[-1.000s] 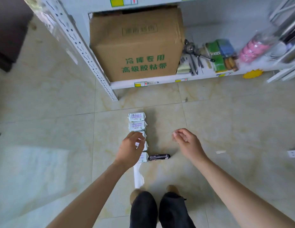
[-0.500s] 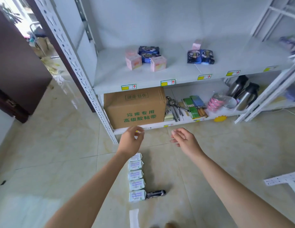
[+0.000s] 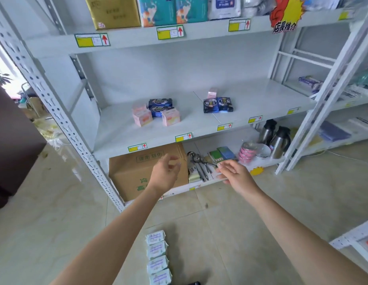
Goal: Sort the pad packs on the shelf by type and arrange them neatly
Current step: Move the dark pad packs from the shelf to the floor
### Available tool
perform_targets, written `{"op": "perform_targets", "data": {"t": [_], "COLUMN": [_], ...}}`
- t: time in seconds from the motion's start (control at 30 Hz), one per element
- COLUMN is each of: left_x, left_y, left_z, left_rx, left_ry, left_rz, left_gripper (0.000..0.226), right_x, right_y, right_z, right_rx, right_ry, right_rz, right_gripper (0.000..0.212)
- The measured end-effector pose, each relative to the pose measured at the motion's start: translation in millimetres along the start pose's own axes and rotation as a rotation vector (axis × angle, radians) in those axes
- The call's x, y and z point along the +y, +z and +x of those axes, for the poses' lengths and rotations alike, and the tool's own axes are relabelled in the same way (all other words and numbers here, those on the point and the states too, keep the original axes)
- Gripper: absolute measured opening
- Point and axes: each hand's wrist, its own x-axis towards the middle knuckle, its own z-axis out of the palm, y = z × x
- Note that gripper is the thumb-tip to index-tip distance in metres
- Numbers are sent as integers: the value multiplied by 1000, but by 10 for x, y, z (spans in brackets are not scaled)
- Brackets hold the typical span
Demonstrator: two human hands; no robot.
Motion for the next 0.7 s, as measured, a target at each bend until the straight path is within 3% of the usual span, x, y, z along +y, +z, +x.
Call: {"op": "perform_targets", "data": {"t": [0.13, 0.43, 0.7], "left_x": [312, 1052, 1242], "left_y": [380, 1481, 1963], "left_z": [394, 1214, 1948], "left_rx": [24, 51, 92], "left_ry": [20, -123, -226], "left_rz": [22, -89, -131], "left_gripper": [25, 25, 21], "right_x": [-27, 71, 159], "right_y": [-598, -1927, -2306], "right_z": [354, 1373, 2266], "right_rx": [10, -65, -135], "right_ry": [-5, 30, 47], "right_rz": [11, -10, -3], "right_gripper": [12, 10, 10]}}
